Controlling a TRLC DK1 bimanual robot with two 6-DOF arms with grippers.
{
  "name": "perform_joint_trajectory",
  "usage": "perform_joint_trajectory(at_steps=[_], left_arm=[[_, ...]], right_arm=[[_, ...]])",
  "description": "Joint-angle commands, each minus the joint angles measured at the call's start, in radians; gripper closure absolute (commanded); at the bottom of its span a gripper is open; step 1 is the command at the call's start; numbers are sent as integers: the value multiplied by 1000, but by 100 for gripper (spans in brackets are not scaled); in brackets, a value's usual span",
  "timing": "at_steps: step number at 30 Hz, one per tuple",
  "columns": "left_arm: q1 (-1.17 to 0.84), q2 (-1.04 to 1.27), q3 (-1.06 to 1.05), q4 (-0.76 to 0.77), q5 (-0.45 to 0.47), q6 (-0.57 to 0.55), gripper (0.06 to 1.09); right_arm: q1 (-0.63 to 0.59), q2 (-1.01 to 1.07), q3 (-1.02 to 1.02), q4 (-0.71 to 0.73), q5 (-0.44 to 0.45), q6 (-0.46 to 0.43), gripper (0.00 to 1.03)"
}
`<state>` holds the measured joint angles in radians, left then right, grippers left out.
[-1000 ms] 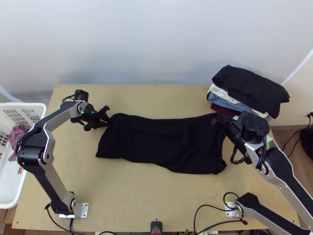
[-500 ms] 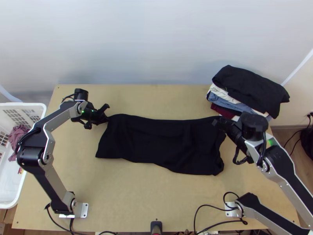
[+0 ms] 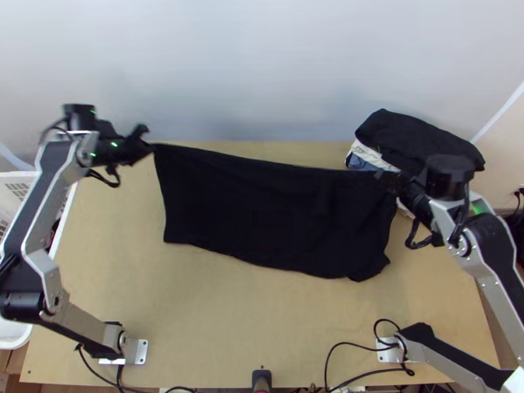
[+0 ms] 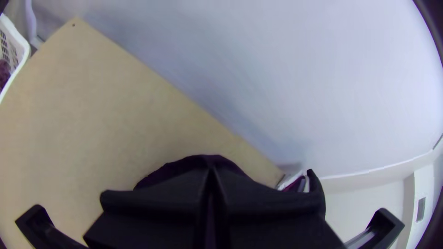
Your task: Fold the t-shirt
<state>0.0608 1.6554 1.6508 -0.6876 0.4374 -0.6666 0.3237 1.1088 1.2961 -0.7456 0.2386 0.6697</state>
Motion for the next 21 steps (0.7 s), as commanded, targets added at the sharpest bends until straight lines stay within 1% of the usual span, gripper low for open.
perform_joint_trajectory(at_steps=[1,2,5,8,10,14,15,17,21], left_arm=[[40,-59,67,-7,-9,-19,105],[47,-75,84,-7,-29,-14,105],[57,-120,133,-7,-92,24,105],[57,-166,175,-7,-158,79,105],[57,-194,195,-7,-193,105,105],[68,-221,239,-35,-249,156,105],[80,-226,250,-36,-261,163,105],[96,-230,274,-47,-281,203,105],[114,-230,325,-61,-333,254,105]], right_arm=[[-21,57,114,-60,11,31,100],[-21,75,149,-83,11,39,100],[-44,111,227,-92,13,37,100],[-44,145,299,-92,24,-2,100],[-44,168,344,-92,28,-7,100],[-44,233,465,-132,39,-82,100],[-43,260,509,-153,38,-117,100],[-41,313,595,-209,38,-154,100],[-26,431,781,-308,36,-277,100]])
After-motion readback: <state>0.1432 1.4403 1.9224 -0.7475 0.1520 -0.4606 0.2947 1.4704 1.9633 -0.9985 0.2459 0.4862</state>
